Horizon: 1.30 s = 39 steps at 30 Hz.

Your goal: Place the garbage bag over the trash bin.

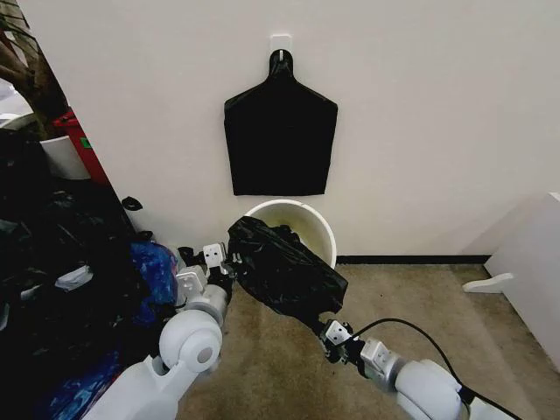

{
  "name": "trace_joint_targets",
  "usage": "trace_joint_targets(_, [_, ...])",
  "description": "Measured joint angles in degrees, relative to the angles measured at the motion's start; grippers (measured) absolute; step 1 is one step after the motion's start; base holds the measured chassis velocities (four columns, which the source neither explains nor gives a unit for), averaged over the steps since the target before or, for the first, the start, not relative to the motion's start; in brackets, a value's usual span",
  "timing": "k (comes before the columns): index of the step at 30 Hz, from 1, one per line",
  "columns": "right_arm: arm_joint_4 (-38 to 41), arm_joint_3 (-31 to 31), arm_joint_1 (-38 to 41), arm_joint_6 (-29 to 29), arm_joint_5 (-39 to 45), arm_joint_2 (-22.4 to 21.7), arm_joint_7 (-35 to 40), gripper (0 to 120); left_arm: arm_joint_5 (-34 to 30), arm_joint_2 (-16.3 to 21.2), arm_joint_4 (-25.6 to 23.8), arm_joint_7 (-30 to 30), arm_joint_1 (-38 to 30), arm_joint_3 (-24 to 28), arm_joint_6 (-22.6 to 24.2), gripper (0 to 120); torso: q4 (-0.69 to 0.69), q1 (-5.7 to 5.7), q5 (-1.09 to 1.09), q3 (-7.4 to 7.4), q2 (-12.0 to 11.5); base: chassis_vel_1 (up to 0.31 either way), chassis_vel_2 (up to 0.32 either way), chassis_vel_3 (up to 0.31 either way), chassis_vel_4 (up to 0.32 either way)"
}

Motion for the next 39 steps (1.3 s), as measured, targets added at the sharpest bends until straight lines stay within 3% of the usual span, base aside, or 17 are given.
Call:
trace_joint_targets(2, [0.6, 0.2, -0.4, 0.0, 0.2, -0.1, 0.4, 15, 0.0, 0.0, 0.0, 0.0, 0.0, -0.1, 0.0, 1, 0.0, 0.0, 0.0, 0.0, 0.0, 0.0, 0.0, 0.0, 0.0])
trace_joint_targets(15, [13.8, 4.3, -6.6, 1.0, 3.9, -1.2, 7.3, 67, 0.5, -0.6, 0.7, -1.4, 1.3, -1.7, -0.7, 1, 0.0, 0.0, -0.01, 0.0, 0.0, 0.0, 0.0, 0.0, 0.0])
trace_joint_targets(23, [15.7, 7.9, -5.7, 0.5, 2.9, 0.1, 11.8, 94, 0.6, -0.5, 0.6, -1.7, 2.0, -1.8, -0.7, 1, 0.01, 0.0, -0.01, 0.0, 0.0, 0.0, 0.0, 0.0, 0.0])
trace_joint_targets(33, [9.0, 7.2, -4.6, -1.0, -4.6, 3.1, 14.8, 100, 0.5, -0.1, -0.1, -1.7, 2.1, -1.8, -0.7, 1, 0.0, 0.0, 0.01, 0.0, 0.0, 0.0, 0.0, 0.0, 0.0])
trace_joint_targets(39, [7.5, 7.7, -3.6, -1.0, -4.9, 3.4, 15.5, 100, 0.6, 0.1, -0.4, -1.4, 2.7, -1.8, -0.7, 1, 0.01, 0.0, 0.0, 0.0, 0.0, 0.0, 0.0, 0.0, 0.0])
